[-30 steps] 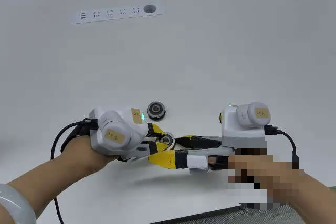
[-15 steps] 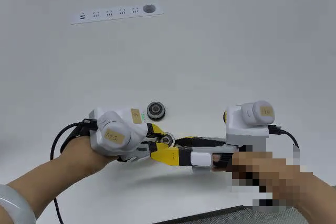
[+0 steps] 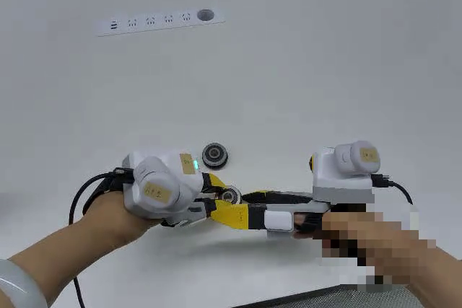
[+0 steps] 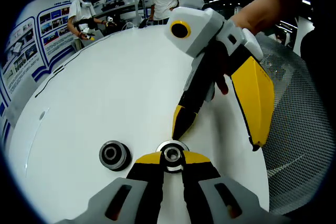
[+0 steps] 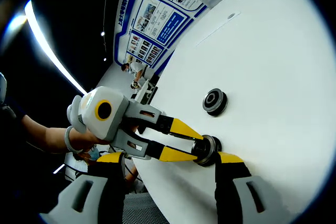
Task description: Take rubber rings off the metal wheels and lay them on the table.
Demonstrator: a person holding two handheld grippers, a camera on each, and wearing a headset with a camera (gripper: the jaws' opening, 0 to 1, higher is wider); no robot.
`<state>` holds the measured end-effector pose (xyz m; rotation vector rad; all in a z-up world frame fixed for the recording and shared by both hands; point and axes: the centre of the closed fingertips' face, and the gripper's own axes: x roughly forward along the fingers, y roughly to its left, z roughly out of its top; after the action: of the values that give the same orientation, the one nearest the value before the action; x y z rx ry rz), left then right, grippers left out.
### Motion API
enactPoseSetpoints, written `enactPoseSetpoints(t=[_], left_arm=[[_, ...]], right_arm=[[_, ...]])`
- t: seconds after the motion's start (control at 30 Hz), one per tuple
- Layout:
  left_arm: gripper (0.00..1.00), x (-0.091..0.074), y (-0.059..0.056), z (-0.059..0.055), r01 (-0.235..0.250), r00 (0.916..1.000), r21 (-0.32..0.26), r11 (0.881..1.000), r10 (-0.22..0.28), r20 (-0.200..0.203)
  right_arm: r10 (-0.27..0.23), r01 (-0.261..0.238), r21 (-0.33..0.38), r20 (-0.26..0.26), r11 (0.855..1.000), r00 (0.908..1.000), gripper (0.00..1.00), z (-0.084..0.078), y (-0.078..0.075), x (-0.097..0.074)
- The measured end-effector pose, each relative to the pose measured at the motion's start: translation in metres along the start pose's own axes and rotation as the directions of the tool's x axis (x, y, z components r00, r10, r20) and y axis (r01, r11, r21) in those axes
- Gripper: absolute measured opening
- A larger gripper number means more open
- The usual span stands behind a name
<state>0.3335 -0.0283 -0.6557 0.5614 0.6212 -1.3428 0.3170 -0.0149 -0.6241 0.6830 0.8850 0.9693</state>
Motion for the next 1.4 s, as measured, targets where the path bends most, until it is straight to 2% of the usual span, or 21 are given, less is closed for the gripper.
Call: enactPoseSetpoints(t=[0.27,0.53,1.4], left_arm=[[0.13,0.000,0.000,0.000,-0.001,1.0000,-0.001,1.000,0.001,0.000],[0.13,0.000,0.000,0.000,-0.001,1.0000,0.000,1.000,0.001,-0.001],[0.13,0.000,0.000,0.000,0.001,1.0000,-0.001,1.000,-0.001,0.003]], right_arm=[[-0.019,0.019,0.014,-0.005,1.000,0.9998,0.58,-0.001,-0.008,-0.002],[-0.030,0.030,0.019,0.000,0.999,0.9995,0.56,0.000,-0.011,-0.001],[-0.114,0.114,0.045,-0.008,0.992,0.9935,0.23,0.000,-0.036,-0.004]])
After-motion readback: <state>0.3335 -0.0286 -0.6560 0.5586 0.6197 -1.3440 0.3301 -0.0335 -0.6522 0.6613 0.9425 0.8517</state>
